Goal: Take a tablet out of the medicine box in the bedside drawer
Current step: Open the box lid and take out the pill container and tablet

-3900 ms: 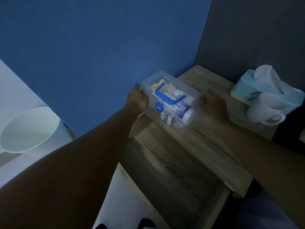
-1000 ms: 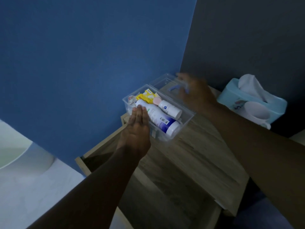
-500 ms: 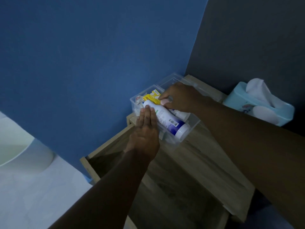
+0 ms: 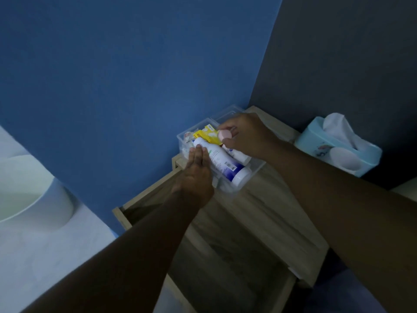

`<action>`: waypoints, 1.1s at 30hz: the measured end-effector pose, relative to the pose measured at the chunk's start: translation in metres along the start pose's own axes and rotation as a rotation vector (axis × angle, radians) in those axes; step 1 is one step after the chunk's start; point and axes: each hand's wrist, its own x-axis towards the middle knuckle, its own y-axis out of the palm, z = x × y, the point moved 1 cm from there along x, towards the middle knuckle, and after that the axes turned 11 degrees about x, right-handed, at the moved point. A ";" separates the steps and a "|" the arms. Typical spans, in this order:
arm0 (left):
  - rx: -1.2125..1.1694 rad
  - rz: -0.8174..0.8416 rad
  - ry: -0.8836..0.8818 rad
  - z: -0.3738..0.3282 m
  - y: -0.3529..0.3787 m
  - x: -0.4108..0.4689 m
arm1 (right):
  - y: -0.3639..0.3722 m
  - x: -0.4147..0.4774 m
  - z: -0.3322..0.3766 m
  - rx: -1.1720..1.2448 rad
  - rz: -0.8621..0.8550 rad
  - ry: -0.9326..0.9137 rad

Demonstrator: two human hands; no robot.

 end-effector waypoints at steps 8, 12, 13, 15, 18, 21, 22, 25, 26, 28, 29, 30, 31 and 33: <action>-0.834 -0.158 -0.212 -0.008 -0.049 -0.009 | -0.042 -0.061 0.041 0.184 -0.130 0.060; -1.441 0.051 -0.168 -0.043 -0.068 -0.036 | -0.058 -0.092 0.065 0.178 -0.144 -0.001; -1.564 0.104 -0.122 -0.051 -0.071 -0.046 | -0.062 -0.101 0.071 0.171 -0.136 -0.019; -1.762 0.151 -0.094 -0.064 -0.075 -0.065 | -0.073 -0.117 0.082 0.150 -0.125 -0.050; -1.921 0.143 -0.069 -0.080 -0.076 -0.087 | -0.091 -0.138 0.096 0.079 -0.109 -0.108; -1.907 0.093 -0.022 -0.094 -0.075 -0.104 | -0.106 -0.155 0.110 0.004 -0.083 -0.190; -1.907 0.087 0.000 -0.098 -0.075 -0.108 | -0.109 -0.160 0.115 -0.006 -0.065 -0.203; -1.911 0.099 0.064 -0.107 -0.079 -0.120 | -0.119 -0.172 0.126 -0.034 -0.018 -0.234; -1.907 0.104 0.075 -0.110 -0.080 -0.123 | -0.123 -0.175 0.129 -0.042 -0.009 -0.241; -1.910 0.098 0.080 -0.116 -0.081 -0.128 | -0.129 -0.179 0.132 -0.050 0.024 -0.236; -1.917 0.090 0.073 -0.118 -0.081 -0.130 | -0.132 -0.182 0.134 -0.050 0.043 -0.235; -1.923 0.083 0.058 -0.121 -0.082 -0.131 | -0.135 -0.184 0.136 -0.051 0.060 -0.241; -1.930 0.078 0.043 -0.123 -0.082 -0.132 | -0.137 -0.185 0.137 -0.048 0.071 -0.251; -1.951 0.068 0.031 -0.127 -0.082 -0.134 | -0.141 -0.187 0.139 -0.021 0.078 -0.261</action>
